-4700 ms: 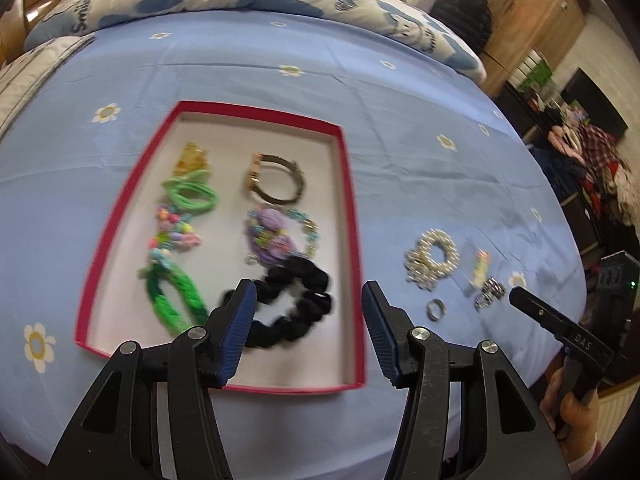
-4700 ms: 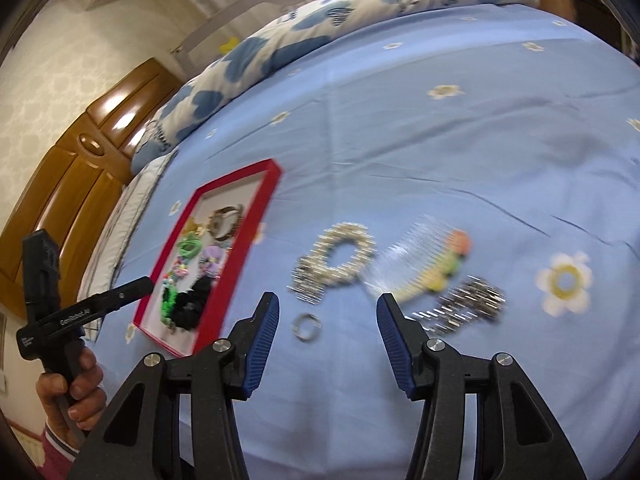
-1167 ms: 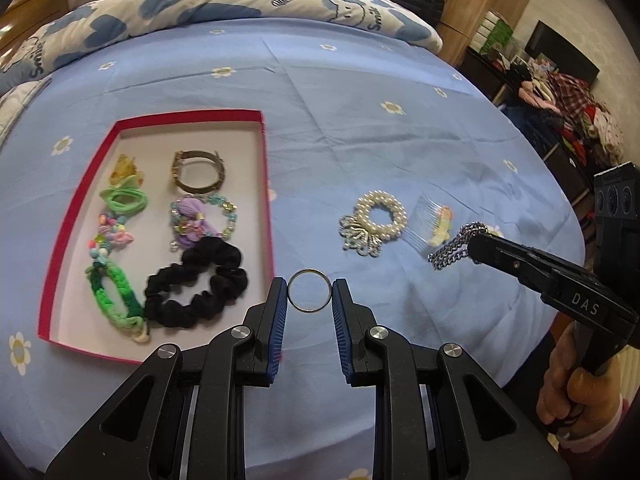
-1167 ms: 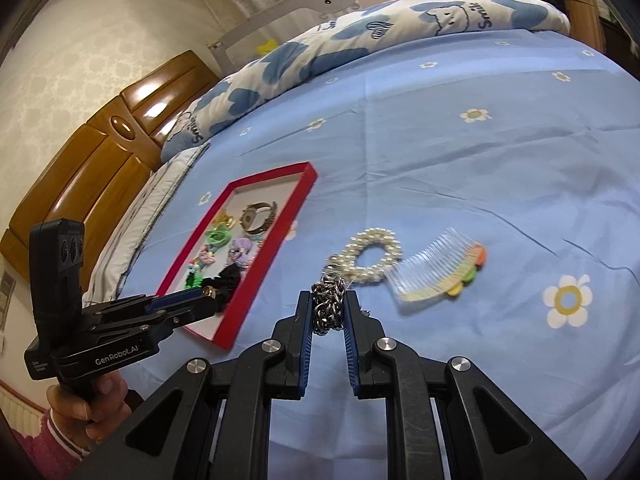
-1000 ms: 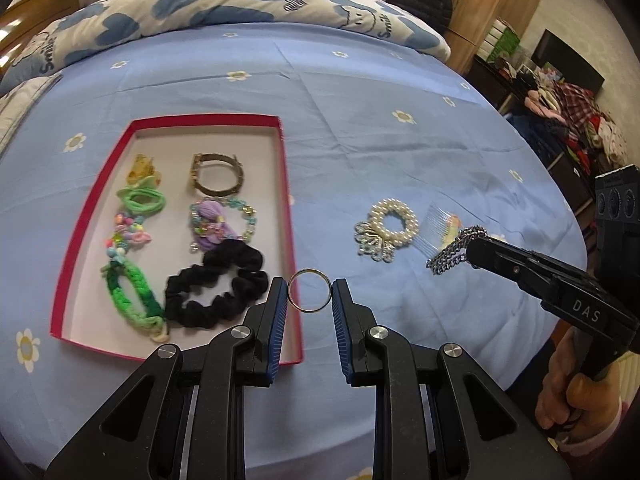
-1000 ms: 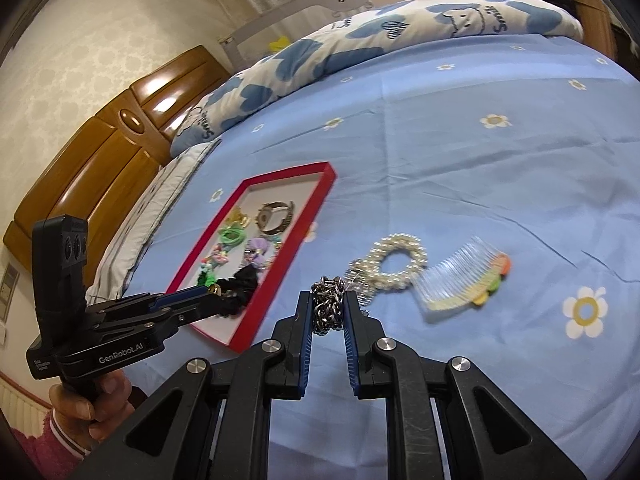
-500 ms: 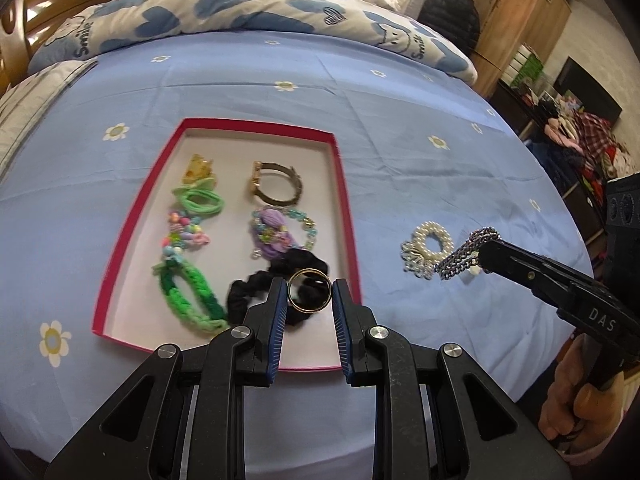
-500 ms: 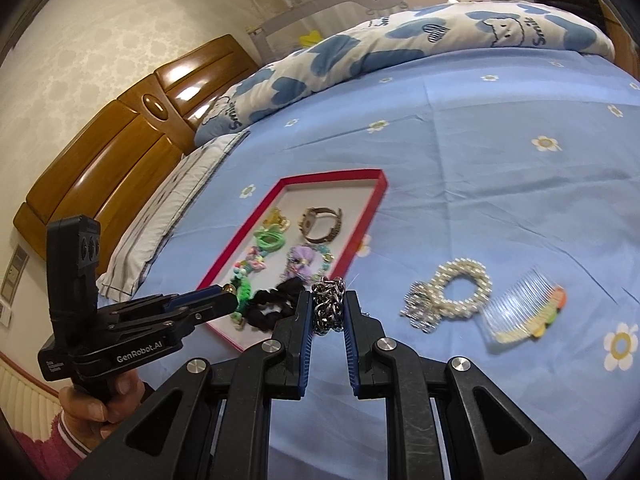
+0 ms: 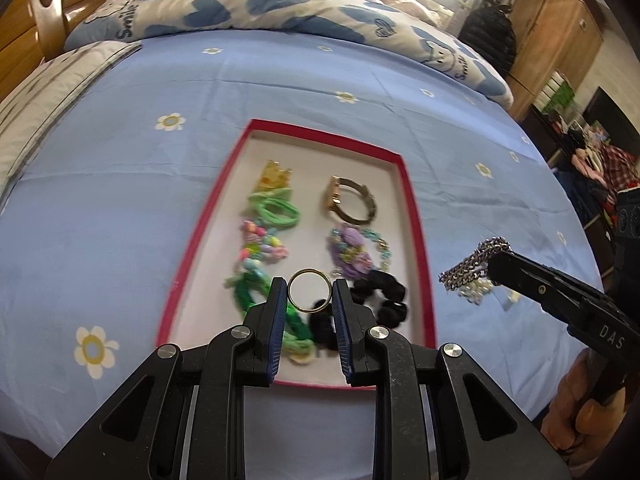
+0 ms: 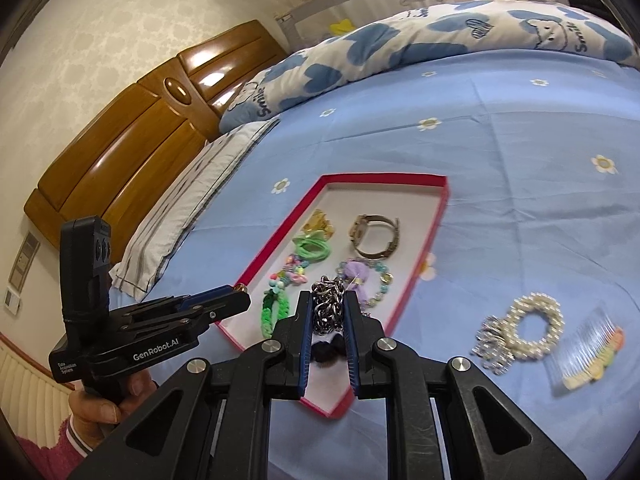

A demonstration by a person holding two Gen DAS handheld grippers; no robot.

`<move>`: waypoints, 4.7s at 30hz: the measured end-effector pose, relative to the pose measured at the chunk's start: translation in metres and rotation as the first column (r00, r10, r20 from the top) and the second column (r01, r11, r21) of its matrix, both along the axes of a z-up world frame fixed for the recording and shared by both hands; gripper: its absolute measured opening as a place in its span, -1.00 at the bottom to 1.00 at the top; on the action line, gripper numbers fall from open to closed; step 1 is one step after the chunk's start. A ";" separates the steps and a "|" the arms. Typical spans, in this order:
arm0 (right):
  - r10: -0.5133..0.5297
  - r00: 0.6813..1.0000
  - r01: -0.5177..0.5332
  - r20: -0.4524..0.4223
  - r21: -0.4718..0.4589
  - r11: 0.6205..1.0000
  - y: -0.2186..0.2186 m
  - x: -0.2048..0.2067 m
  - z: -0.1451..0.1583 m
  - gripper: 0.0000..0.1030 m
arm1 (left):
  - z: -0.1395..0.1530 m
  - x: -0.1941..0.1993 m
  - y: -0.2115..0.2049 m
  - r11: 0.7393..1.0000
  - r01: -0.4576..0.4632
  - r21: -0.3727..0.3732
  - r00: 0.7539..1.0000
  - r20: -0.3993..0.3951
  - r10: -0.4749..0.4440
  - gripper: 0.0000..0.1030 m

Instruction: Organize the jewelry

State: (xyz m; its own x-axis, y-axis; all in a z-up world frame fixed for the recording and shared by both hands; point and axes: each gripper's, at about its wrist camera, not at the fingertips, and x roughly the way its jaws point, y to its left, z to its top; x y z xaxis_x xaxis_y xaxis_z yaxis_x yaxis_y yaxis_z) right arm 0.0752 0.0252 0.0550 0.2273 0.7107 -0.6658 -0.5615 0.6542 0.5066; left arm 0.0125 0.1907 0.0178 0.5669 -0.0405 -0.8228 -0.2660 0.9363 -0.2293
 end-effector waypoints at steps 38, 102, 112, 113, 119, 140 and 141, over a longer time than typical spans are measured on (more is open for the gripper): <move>0.012 0.994 -0.027 -0.105 -0.140 0.990 0.058 0.044 -0.081 -0.72 | -0.058 0.046 0.027 0.998 -0.040 0.040 0.990 -0.135 0.045 -0.59; -0.034 0.993 0.037 -0.112 0.021 0.999 0.026 0.033 -0.041 0.60 | -0.026 0.007 0.027 0.992 -0.094 -0.080 0.994 -0.065 0.089 0.51; -0.041 0.989 0.053 -0.144 0.080 0.995 0.017 0.022 -0.040 0.66 | -0.021 -0.009 0.027 0.983 -0.118 -0.139 0.993 -0.042 0.113 0.55; -0.040 0.988 0.053 -0.148 0.086 0.995 0.016 0.020 -0.040 0.66 | -0.021 -0.011 0.026 0.982 -0.119 -0.145 0.993 -0.039 0.114 0.55; -0.044 0.986 0.063 -0.162 0.110 0.992 0.005 0.007 -0.036 0.67 | -0.013 -0.028 0.019 0.980 -0.104 -0.171 0.994 0.008 0.107 0.60; -0.095 0.992 0.094 0.086 0.008 0.996 -0.032 -0.061 0.000 0.75 | 0.014 -0.087 -0.013 0.989 -0.142 0.033 0.989 0.033 0.141 0.66; -0.095 0.990 0.095 0.107 0.005 0.995 -0.033 -0.063 0.005 0.75 | 0.019 -0.090 -0.015 0.989 -0.140 0.058 0.990 0.041 0.137 0.66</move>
